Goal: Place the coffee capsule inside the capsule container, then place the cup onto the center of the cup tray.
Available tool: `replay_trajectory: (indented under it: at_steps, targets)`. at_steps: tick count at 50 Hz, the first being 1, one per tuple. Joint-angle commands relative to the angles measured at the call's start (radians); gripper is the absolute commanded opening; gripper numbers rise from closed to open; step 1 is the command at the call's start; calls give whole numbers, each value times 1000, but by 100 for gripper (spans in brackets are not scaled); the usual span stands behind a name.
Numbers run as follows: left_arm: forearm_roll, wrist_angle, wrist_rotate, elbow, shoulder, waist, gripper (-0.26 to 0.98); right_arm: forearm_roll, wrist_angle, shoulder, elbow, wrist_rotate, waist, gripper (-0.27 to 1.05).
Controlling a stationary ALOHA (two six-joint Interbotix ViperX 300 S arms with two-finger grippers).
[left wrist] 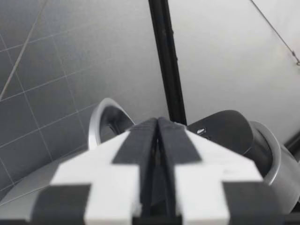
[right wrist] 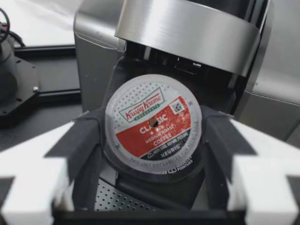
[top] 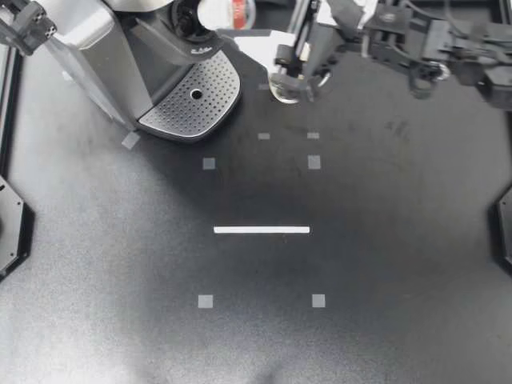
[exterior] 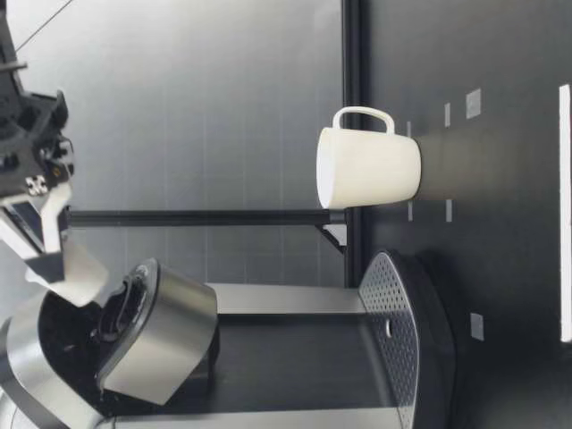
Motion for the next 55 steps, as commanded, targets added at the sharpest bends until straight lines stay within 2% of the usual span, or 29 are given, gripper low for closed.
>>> replay_trajectory:
  at_steps: [1,55]
  targets:
    - [6,0,2,-17,-2,3,13,-2,-6,0,-41,-3,-9,55]
    - [8,0,6,-11,-2,3,13,-18,14,123,-126,-3,-11,55]
